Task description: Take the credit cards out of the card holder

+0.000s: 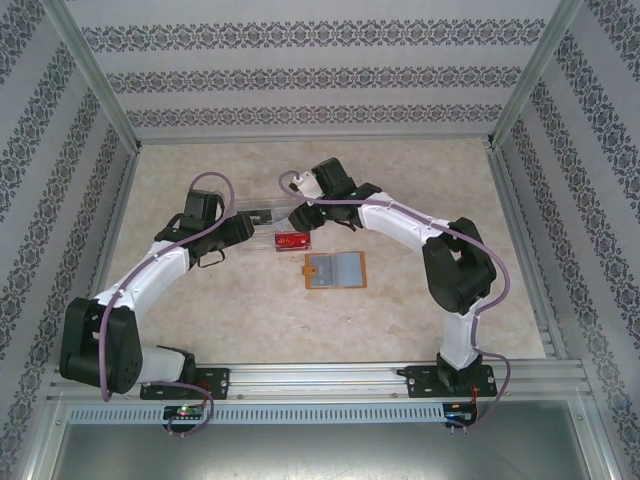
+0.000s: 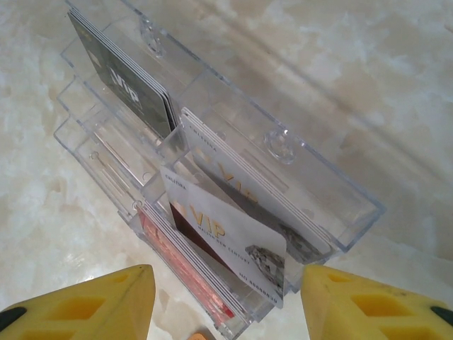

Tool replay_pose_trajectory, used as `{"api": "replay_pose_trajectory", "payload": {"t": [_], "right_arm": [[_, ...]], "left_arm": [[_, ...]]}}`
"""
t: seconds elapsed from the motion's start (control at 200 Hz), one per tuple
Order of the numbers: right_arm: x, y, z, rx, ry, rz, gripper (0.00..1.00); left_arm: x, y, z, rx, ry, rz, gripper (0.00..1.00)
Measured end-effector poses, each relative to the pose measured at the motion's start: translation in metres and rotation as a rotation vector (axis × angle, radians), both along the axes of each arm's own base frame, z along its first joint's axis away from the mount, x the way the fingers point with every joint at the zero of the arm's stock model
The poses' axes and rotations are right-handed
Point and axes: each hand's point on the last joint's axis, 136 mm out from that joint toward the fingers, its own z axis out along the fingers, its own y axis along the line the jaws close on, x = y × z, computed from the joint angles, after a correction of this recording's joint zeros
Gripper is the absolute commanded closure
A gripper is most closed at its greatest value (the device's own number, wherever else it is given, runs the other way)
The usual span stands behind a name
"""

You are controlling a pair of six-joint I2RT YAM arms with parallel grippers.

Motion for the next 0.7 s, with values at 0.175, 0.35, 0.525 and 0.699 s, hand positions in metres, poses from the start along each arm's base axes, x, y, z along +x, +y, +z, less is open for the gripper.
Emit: {"api": "replay_pose_trajectory", "payload": {"t": [0.175, 0.35, 0.525, 0.699], "right_arm": [[0.003, 0.004, -0.006, -0.005, 0.015, 0.007, 0.43], [0.006, 0.006, -0.01, -0.013, 0.026, 0.009, 0.43], [0.007, 0.008, -0.012, -0.021, 0.026, 0.028, 0.43], [0.005, 0.009, -0.014, -0.025, 0.033, 0.04, 0.44]], "left_arm": [[-0.003, -0.001, 0.0, -0.01, 0.002, 0.0, 0.27], [-0.003, -0.002, 0.0, -0.019, 0.005, -0.002, 0.27], [-0.003, -0.003, 0.0, -0.022, 0.006, -0.003, 0.27], [-0.003, -0.003, 0.0, -0.025, 0.007, 0.001, 0.27]]}}
